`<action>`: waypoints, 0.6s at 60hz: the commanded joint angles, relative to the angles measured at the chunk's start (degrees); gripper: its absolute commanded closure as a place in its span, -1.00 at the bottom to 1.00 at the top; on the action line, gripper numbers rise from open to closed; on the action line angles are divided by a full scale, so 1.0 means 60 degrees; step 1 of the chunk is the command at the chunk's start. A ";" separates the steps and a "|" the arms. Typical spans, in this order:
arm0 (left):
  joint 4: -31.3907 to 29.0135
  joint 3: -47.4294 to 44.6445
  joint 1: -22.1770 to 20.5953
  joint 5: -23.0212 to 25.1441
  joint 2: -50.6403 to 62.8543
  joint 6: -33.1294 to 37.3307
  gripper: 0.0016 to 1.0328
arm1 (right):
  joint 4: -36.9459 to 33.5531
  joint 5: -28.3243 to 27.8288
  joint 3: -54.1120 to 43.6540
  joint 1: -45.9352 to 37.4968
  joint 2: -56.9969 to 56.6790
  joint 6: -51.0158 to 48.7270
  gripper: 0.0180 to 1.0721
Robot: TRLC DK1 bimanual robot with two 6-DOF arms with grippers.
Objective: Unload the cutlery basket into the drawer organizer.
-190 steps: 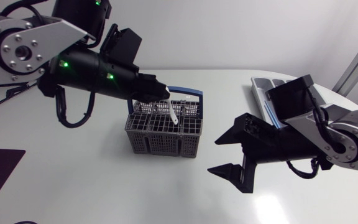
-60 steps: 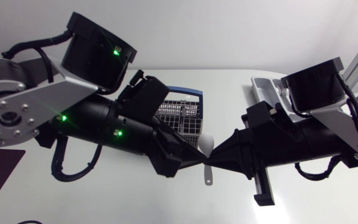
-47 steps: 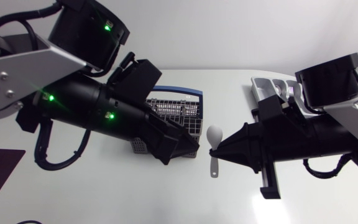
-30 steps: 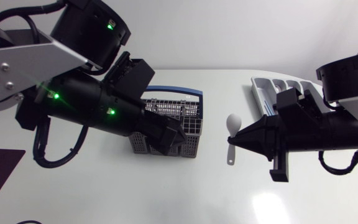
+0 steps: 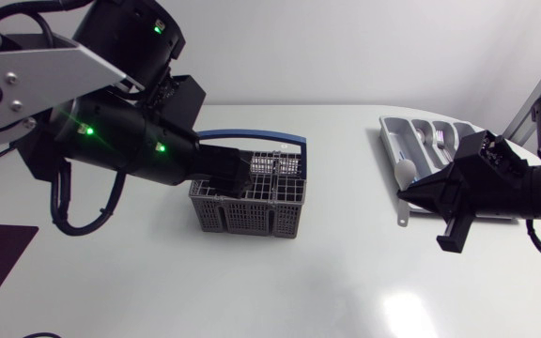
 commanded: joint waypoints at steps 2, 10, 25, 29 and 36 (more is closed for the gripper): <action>-0.0266 0.0340 0.0114 -0.0386 -0.0101 -0.0409 -0.92 | -0.0094 0.0182 0.0299 -0.0502 0.0273 -0.0780 0.89; -0.0442 0.0311 0.0114 -0.0913 -0.0131 -0.0614 -0.92 | -0.0050 0.0387 0.0401 -0.1147 0.0405 -0.1498 0.89; -0.0676 0.0355 0.0641 -0.1264 -0.0116 -0.0600 -0.92 | 0.0770 0.1002 0.0255 -0.2172 0.0800 -0.2772 0.89; -0.0749 0.0326 0.0714 -0.1411 -0.0131 -0.0600 -0.92 | 0.1210 0.1178 0.0196 -0.2509 0.1064 -0.3182 0.89; -0.0852 0.0296 0.0861 -0.1411 -0.0233 -0.0570 -0.92 | 0.2030 0.1456 0.0167 -0.3007 0.1694 -0.3753 0.89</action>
